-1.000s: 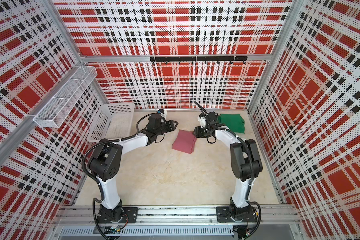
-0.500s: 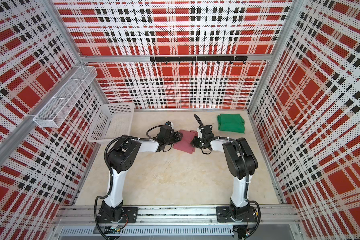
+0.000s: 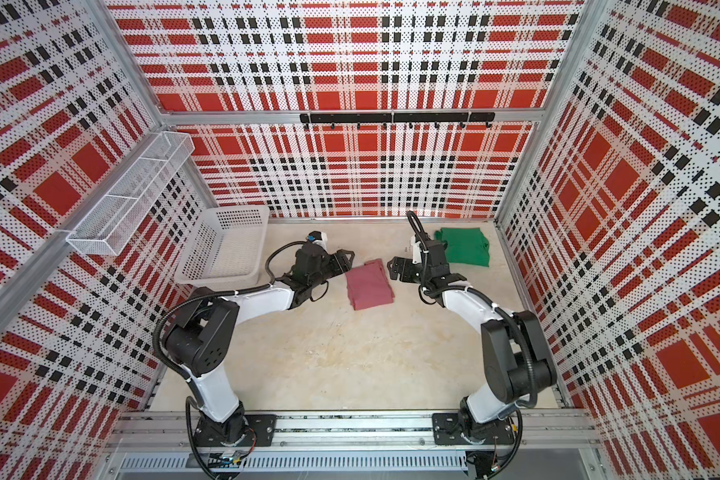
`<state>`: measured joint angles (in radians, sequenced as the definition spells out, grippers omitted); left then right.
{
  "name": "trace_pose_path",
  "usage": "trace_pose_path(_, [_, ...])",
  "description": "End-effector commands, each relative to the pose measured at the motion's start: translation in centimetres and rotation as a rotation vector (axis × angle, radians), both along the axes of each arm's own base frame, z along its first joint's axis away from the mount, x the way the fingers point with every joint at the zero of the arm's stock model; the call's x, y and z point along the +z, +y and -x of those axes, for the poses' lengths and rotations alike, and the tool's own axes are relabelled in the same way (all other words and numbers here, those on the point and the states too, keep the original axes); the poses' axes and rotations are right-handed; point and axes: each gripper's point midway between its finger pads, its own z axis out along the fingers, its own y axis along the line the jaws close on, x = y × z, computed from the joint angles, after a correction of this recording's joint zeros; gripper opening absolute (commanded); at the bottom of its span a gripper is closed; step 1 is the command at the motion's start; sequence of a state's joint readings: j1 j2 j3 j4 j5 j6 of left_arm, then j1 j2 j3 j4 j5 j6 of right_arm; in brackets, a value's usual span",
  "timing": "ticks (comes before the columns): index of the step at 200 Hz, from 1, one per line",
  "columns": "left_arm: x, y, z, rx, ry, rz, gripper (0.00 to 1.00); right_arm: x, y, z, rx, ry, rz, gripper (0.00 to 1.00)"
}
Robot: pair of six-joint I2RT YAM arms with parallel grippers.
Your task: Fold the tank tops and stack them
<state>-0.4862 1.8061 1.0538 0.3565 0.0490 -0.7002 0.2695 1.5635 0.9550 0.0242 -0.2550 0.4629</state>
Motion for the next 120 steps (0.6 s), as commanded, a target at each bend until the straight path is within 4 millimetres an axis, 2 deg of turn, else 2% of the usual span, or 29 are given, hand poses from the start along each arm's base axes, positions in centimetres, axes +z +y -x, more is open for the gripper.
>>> trace_pose_path(1, [-3.2,0.2,2.9,-0.062,0.1,-0.024,0.8,-1.4,1.4,-0.6,0.127,0.032,-0.071,0.96])
trace_pose_path(32, [-5.8,-1.1,6.0,-0.115,0.178,0.084,0.9,-4.0,3.2,-1.4,0.22,0.151,0.003,0.94])
trace_pose_path(57, [-7.8,-2.5,7.5,-0.152,0.235,0.15,0.92,-5.7,4.0,-1.3,0.293,0.243,0.012,0.86])
trace_pose_path(80, [-7.9,-2.8,8.0,-0.12,0.234,0.226,0.89,-7.3,4.5,-1.1,0.323,0.298,0.002,0.72])
trace_pose_path(102, [-8.9,-3.1,8.1,-0.102,0.254,0.227,0.88,-8.5,4.6,-1.3,0.327,0.317,-0.001,0.71])
trace_pose_path(120, [-9.8,-3.0,7.7,-0.084,0.265,0.238,0.82,-9.4,4.9,-1.3,0.336,0.332,-0.004,0.71])
